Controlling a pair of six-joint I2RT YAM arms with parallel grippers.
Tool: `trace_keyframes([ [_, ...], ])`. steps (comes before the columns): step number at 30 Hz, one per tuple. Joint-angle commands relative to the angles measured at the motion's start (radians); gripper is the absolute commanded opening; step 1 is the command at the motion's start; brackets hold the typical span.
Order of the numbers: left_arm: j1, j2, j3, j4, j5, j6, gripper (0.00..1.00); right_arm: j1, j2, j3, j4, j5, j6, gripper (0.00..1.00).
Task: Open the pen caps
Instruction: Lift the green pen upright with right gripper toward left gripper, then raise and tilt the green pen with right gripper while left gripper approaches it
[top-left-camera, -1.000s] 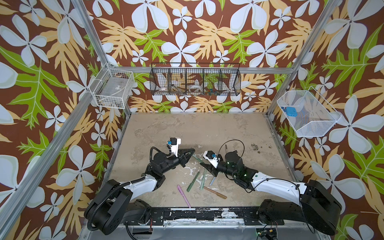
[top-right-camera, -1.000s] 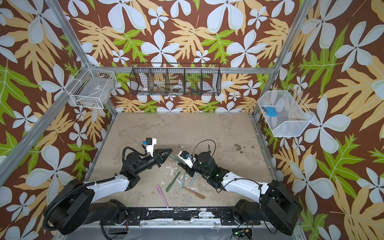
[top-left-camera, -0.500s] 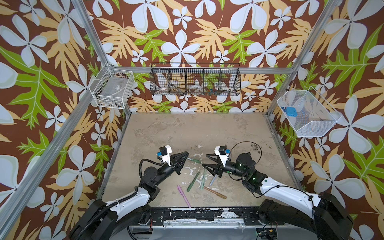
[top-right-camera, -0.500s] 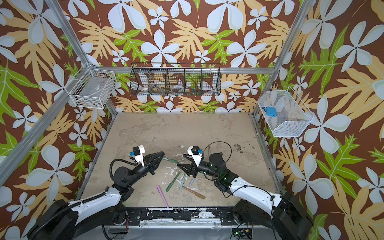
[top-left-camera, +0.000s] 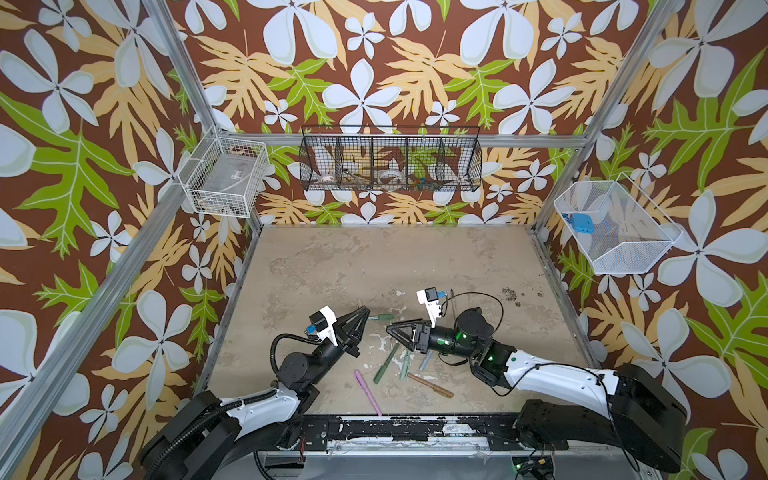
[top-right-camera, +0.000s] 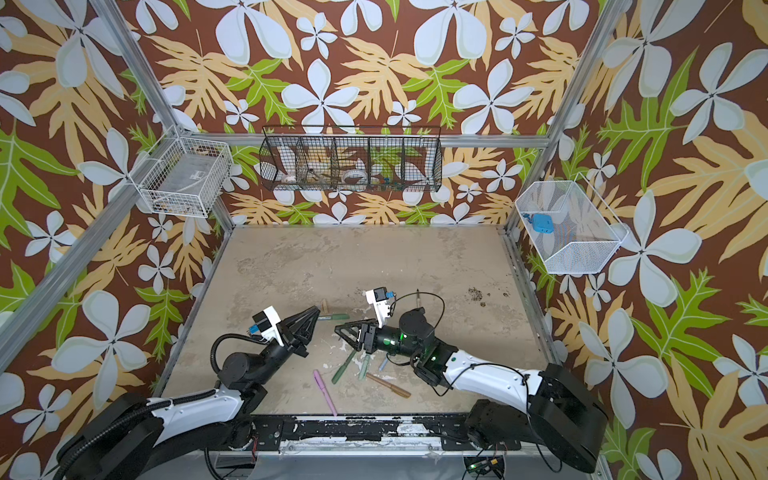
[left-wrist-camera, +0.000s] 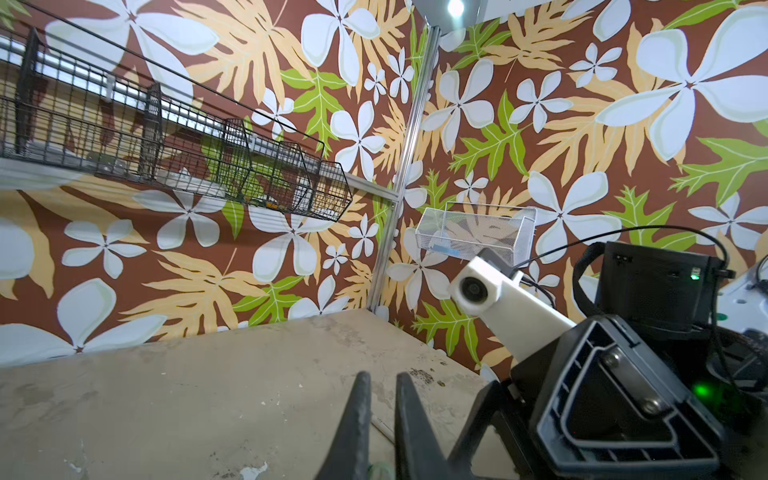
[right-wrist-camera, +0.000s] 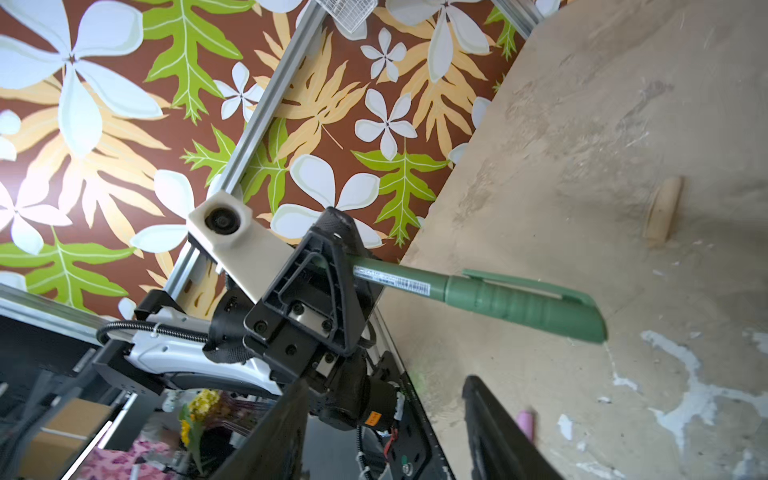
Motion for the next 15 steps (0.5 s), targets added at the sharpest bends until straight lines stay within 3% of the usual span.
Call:
trace_keyframes([
  [1,-0.007,0.039,-0.004,0.206,-0.047,0.054,0.00,0.009,0.042,0.004,0.103,0.035,0.191,0.57],
  [6,-0.026,0.136,0.017,0.335,-0.027,0.096,0.00,0.010,0.098,0.030,0.160,0.036,0.288,0.58],
  [15,-0.053,0.193,0.120,0.337,-0.011,0.157,0.00,0.009,0.117,0.028,0.220,0.115,0.409,0.54],
])
